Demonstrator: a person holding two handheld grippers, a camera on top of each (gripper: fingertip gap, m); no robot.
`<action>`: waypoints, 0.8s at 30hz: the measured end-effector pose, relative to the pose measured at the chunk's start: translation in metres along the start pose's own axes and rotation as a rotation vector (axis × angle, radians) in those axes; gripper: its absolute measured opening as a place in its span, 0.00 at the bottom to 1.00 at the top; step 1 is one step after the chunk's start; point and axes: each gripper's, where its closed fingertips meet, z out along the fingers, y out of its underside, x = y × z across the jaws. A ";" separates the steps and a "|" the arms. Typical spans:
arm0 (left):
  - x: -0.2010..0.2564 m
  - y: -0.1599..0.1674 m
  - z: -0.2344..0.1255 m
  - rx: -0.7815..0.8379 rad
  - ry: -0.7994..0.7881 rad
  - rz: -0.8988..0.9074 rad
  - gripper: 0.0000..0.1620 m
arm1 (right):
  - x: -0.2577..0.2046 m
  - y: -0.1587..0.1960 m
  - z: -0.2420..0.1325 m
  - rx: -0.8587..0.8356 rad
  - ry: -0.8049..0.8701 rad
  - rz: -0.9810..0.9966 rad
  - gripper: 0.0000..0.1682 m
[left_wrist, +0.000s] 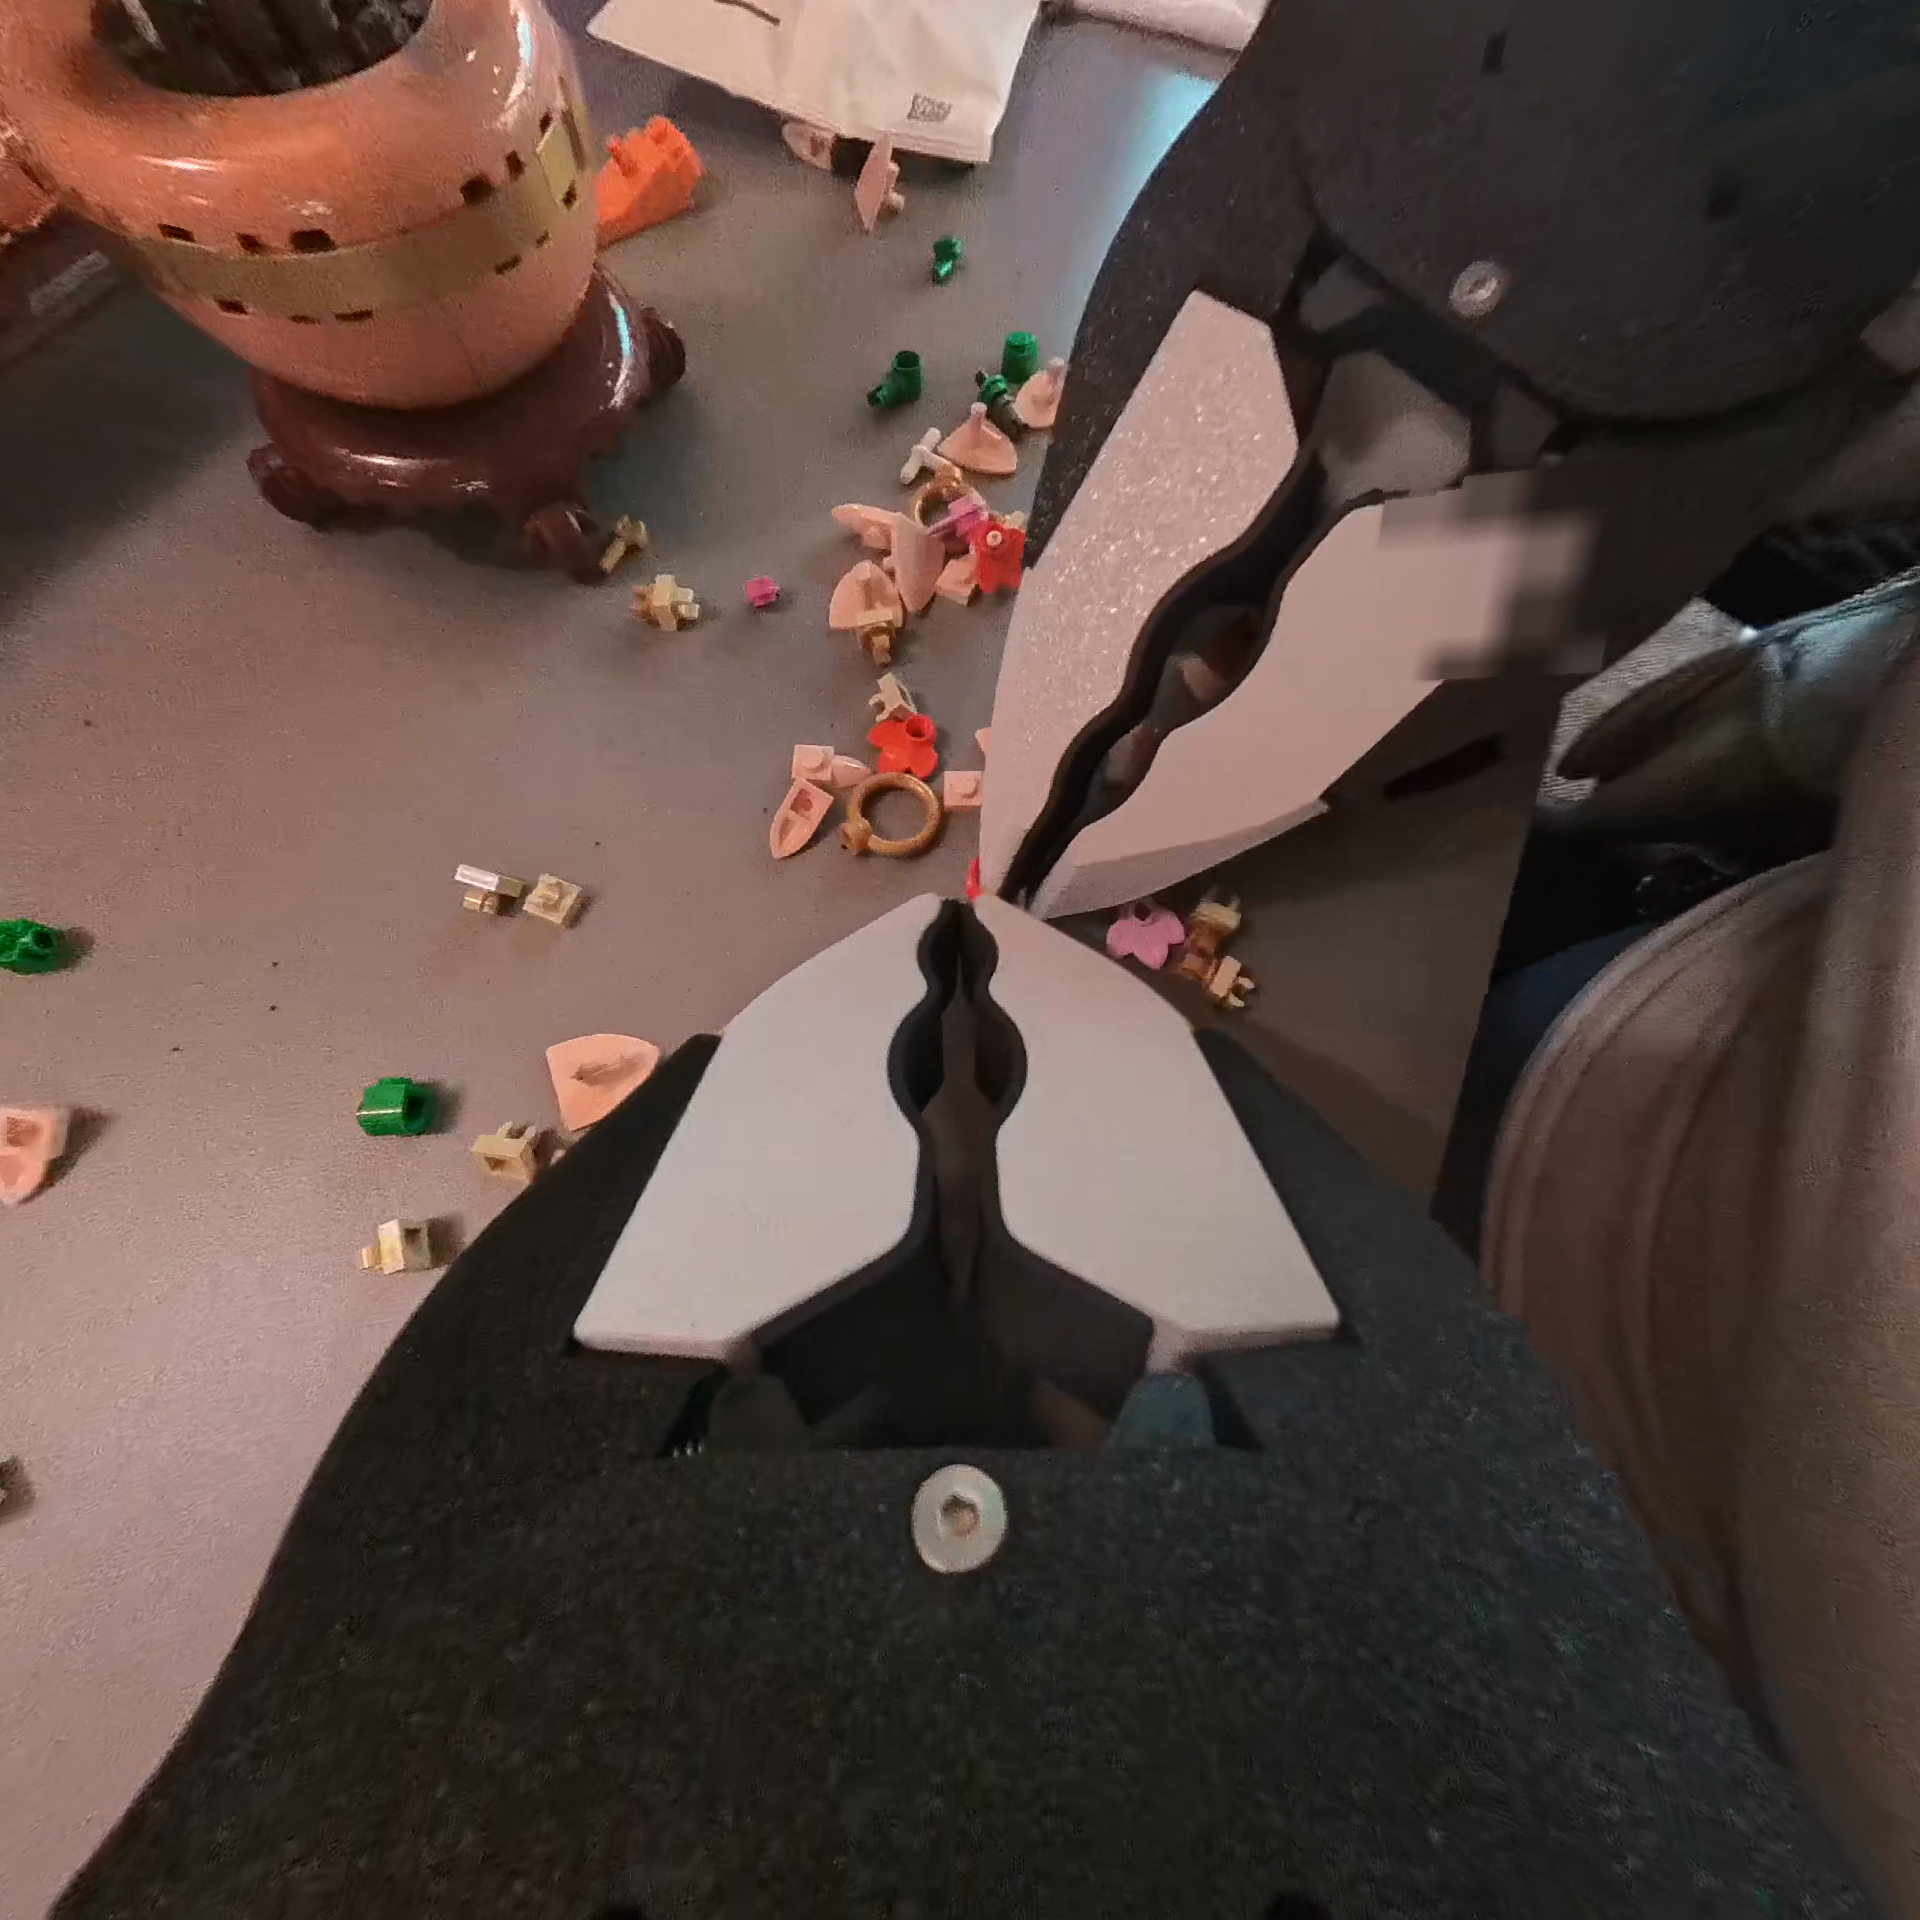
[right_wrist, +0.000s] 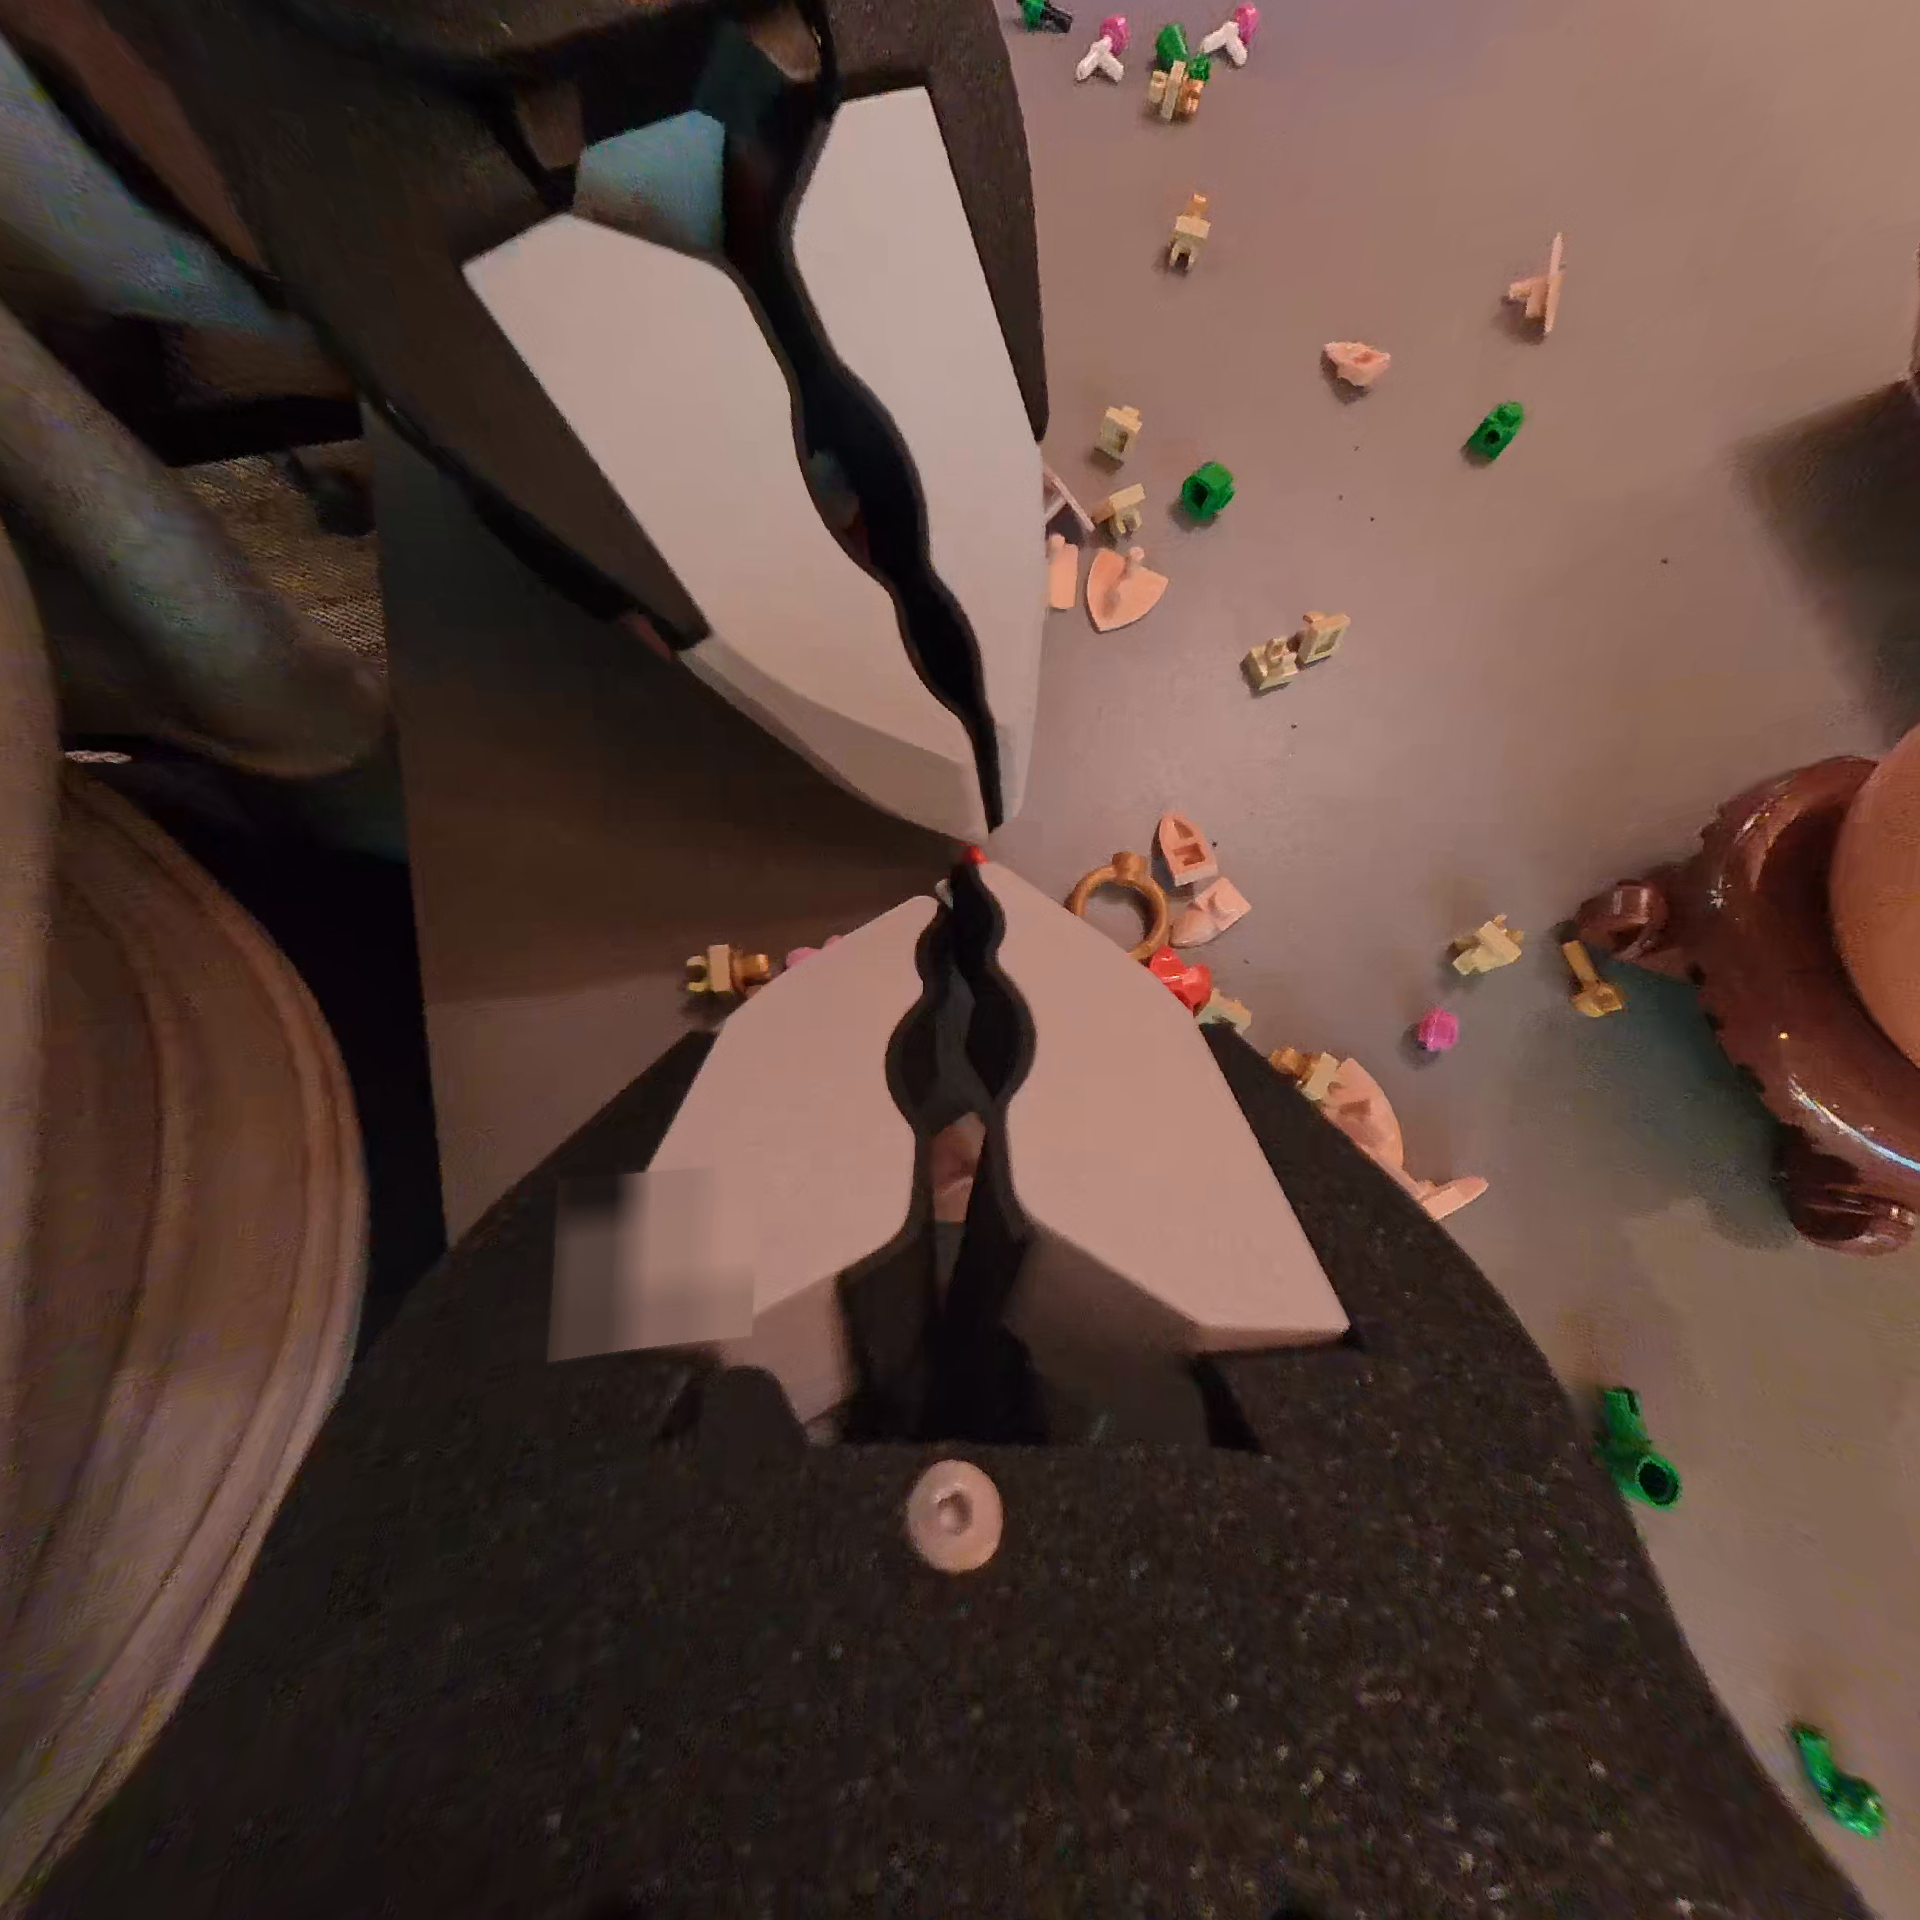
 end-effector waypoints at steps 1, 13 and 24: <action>0.003 -0.001 -0.001 0.011 0.023 0.001 0.00 | 0.000 0.000 0.000 0.001 -0.008 0.004 0.00; 0.001 0.001 0.001 -0.006 0.005 0.013 0.00 | -0.001 0.000 0.002 -0.002 -0.056 -0.030 0.00; 0.007 -0.007 -0.017 0.110 0.158 -0.021 0.00 | -0.014 -0.003 0.004 0.005 -0.192 -0.063 0.00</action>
